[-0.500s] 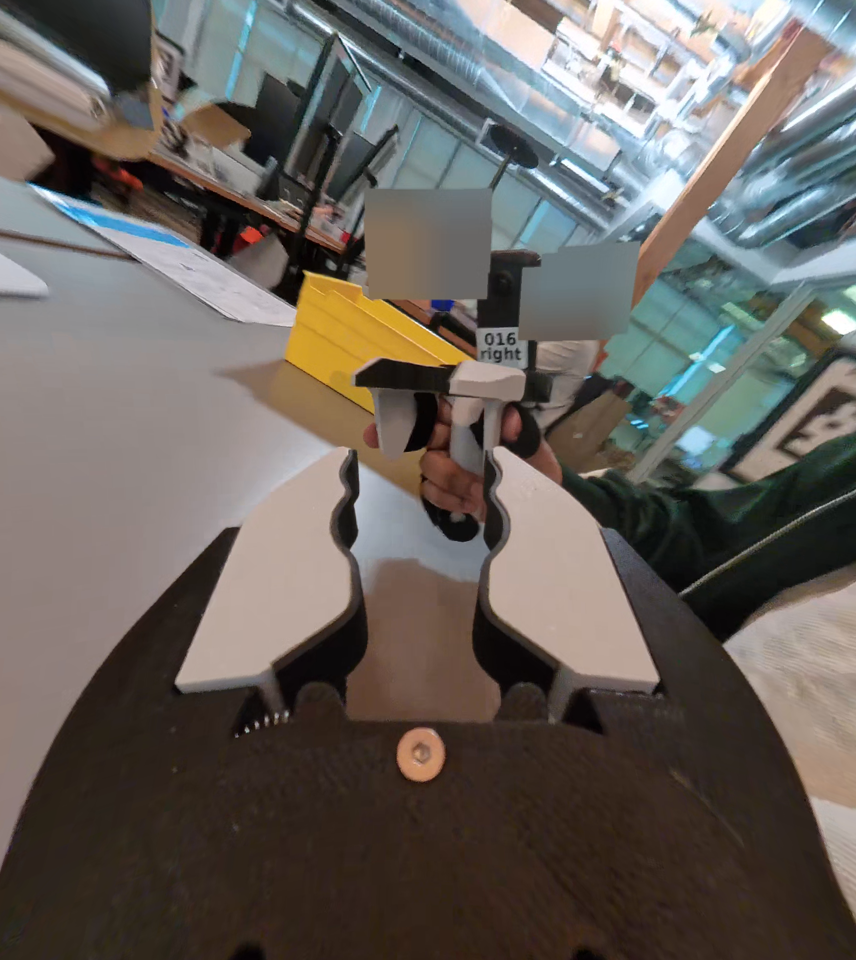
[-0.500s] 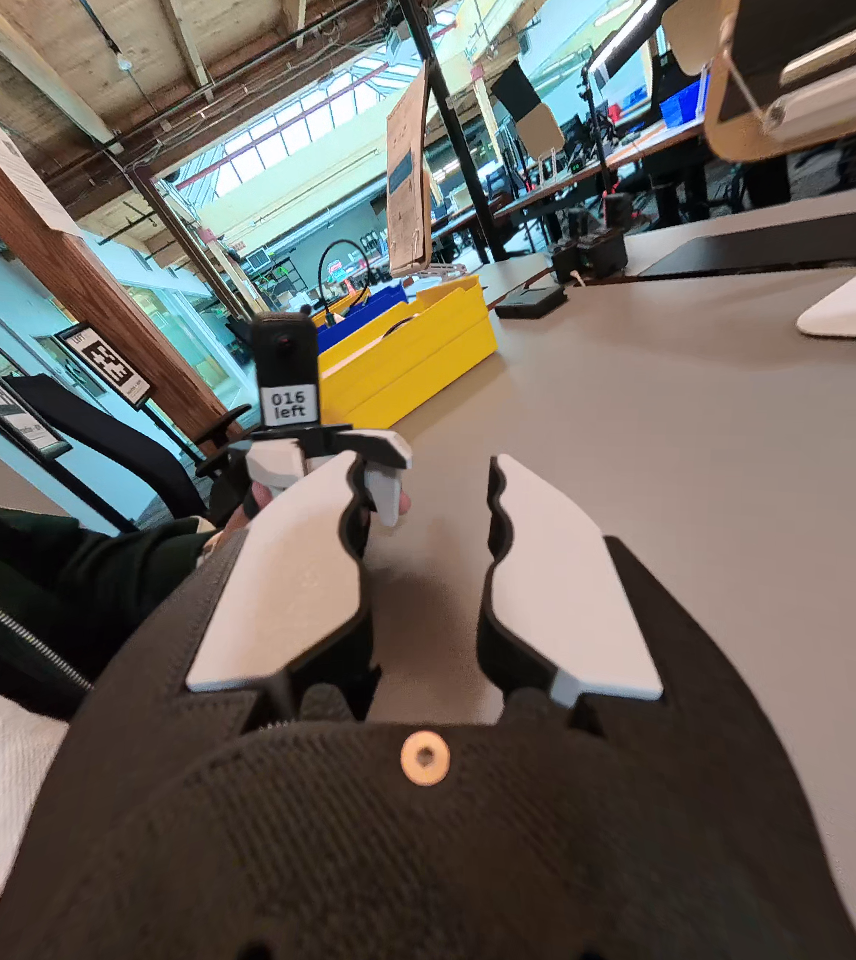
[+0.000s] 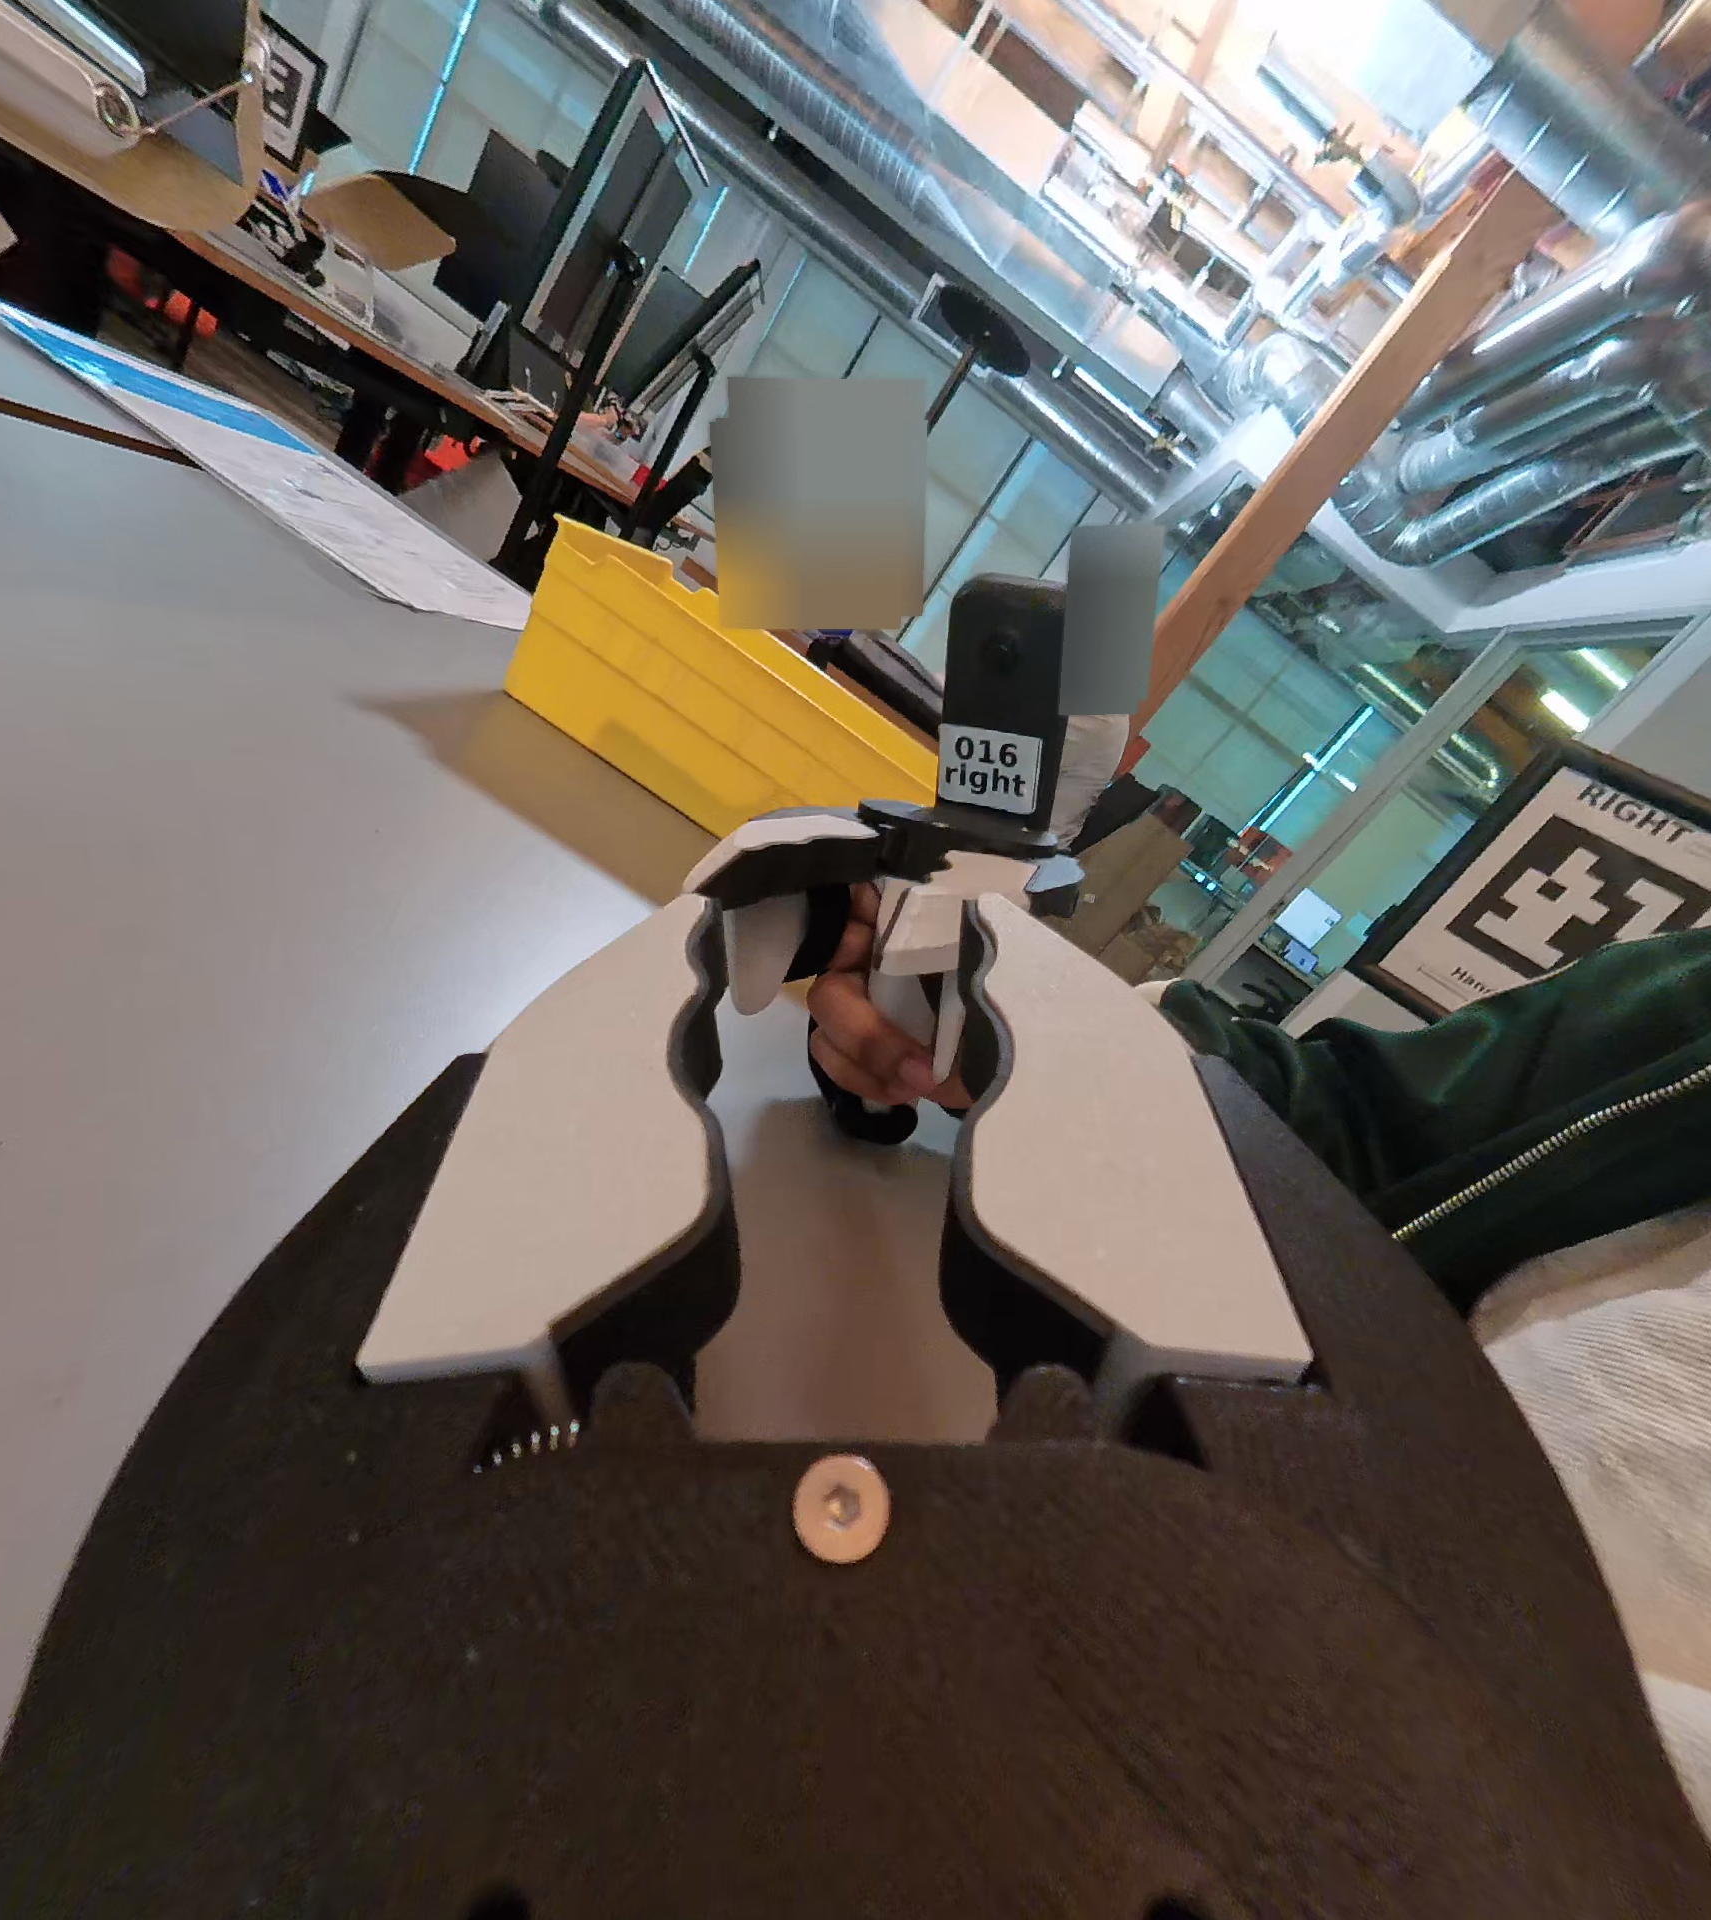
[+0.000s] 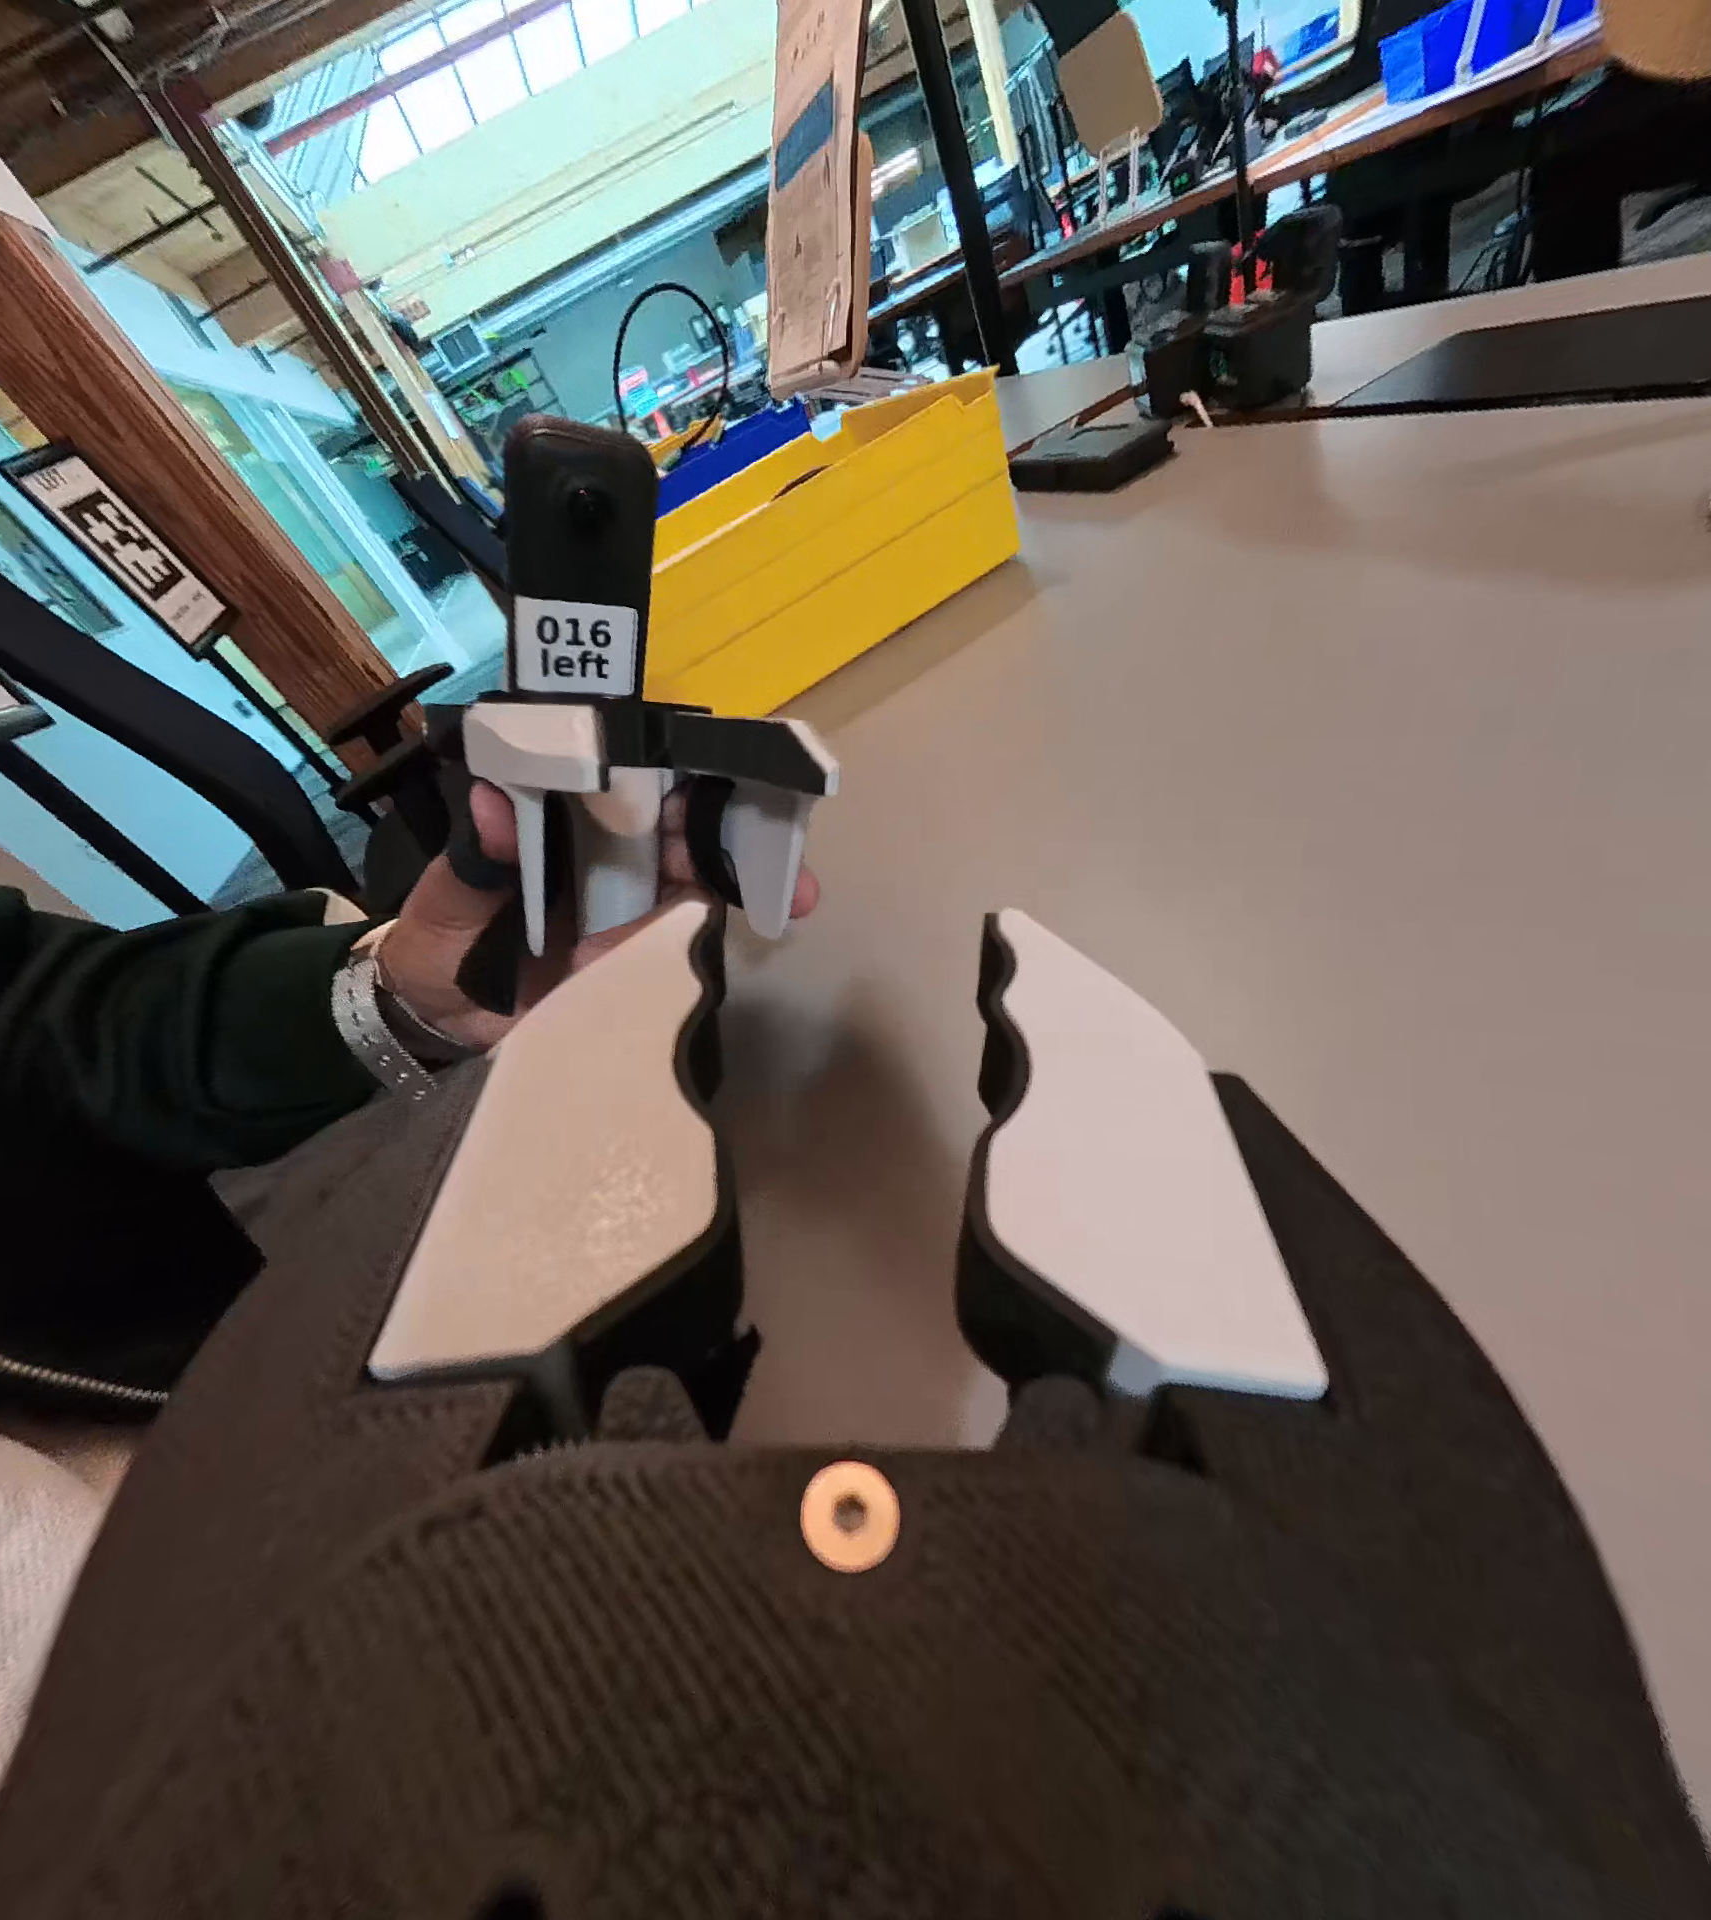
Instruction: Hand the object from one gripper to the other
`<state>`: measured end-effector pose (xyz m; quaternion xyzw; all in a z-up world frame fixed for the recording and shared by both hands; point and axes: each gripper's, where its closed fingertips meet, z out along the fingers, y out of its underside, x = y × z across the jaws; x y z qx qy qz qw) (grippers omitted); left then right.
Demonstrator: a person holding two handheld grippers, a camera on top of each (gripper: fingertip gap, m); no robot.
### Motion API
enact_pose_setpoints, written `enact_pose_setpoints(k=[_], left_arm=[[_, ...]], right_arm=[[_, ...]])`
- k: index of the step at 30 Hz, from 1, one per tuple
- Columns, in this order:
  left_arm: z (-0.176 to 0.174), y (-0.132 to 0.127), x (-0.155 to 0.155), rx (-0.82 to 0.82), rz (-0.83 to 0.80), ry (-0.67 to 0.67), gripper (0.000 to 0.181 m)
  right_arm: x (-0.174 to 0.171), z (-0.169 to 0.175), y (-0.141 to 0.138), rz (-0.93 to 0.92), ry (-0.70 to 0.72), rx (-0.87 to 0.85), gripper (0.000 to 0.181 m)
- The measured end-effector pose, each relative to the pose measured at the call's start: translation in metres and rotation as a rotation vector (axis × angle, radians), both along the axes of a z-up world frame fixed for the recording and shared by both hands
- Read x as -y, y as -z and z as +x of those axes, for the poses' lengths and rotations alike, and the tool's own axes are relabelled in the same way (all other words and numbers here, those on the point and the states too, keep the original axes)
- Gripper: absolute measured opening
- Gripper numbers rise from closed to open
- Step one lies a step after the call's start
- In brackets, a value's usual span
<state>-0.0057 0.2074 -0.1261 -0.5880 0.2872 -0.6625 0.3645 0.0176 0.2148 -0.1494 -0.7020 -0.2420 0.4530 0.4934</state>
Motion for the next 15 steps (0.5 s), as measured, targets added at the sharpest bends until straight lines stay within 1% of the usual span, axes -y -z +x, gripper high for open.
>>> enact_pose_setpoints(k=[3,9,11,15], left_arm=[[0.0,0.003,-0.002,-0.034,0.033,-0.012,0.042],[-0.005,0.001,-0.009,-0.03,0.051,-0.039,0.039],[-0.008,-0.002,-0.011,-0.018,0.054,-0.051,0.036],[-0.018,-0.011,-0.015,0.006,0.109,-0.113,0.031]], right_arm=[[0.0,0.0,-0.001,-0.01,-0.017,-0.024,0.046],[0.001,0.002,-0.006,-0.008,-0.023,-0.06,0.047],[0.003,0.0,-0.005,-0.001,-0.035,-0.042,0.047],[0.009,-0.005,-0.002,0.024,-0.062,0.002,0.047]])
